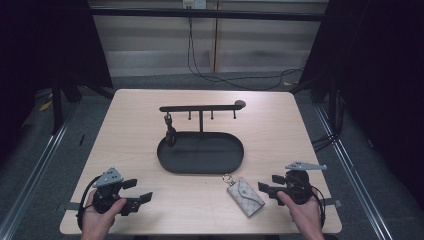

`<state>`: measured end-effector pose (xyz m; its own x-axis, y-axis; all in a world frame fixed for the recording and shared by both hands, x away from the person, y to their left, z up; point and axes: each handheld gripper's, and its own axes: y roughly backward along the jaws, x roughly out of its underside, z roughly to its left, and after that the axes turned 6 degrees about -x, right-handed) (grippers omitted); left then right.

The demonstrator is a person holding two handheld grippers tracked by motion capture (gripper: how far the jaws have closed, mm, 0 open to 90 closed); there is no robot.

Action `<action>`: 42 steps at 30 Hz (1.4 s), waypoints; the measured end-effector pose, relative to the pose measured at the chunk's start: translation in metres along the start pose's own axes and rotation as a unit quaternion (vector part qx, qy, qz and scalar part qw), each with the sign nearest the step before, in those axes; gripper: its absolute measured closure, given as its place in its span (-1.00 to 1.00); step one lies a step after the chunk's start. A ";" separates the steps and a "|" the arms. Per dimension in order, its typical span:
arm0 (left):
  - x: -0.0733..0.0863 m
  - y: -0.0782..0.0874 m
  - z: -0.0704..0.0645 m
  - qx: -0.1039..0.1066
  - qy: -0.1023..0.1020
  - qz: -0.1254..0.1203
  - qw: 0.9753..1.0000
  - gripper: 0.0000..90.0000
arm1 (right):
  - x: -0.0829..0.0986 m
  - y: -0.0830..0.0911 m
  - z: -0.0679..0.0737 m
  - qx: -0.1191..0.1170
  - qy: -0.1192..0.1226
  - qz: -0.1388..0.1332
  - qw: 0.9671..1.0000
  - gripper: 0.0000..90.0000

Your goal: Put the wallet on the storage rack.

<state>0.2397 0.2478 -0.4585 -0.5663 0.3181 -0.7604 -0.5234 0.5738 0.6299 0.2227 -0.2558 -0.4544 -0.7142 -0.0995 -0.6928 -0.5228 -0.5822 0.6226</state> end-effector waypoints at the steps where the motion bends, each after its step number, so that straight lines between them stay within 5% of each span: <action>1: 0.001 0.000 0.000 0.001 0.001 -0.001 1.000 -0.53 | -0.001 -0.002 0.002 0.000 0.006 0.004 1.000 -0.32; 4: 0.002 0.001 -0.002 0.006 -0.005 -0.001 1.000 -0.53 | -0.009 -0.006 0.010 0.003 0.026 0.019 0.999 -0.29; 15: 0.002 0.003 -0.002 0.015 -0.013 -0.007 1.000 -0.52 | -0.024 -0.020 0.020 -0.014 0.029 0.088 0.996 -0.19; 19: 0.002 0.006 -0.001 0.016 -0.008 -0.016 1.000 -0.52 | -0.025 -0.024 0.021 -0.028 0.033 0.113 0.993 -0.25; 27: 0.004 0.008 0.003 0.017 0.001 -0.017 1.000 -0.55 | -0.032 -0.034 0.028 -0.020 0.036 0.148 0.988 -0.31; 42: 0.004 0.008 0.007 0.018 0.014 -0.022 0.999 -0.60 | -0.041 -0.055 0.038 -0.013 0.053 0.229 0.972 -0.26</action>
<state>0.2379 0.2589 -0.4579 -0.5611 0.2706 -0.7822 -0.5248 0.6145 0.5890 0.2629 -0.1894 -0.4462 -0.8168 -0.4350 -0.3790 -0.1482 -0.4768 0.8664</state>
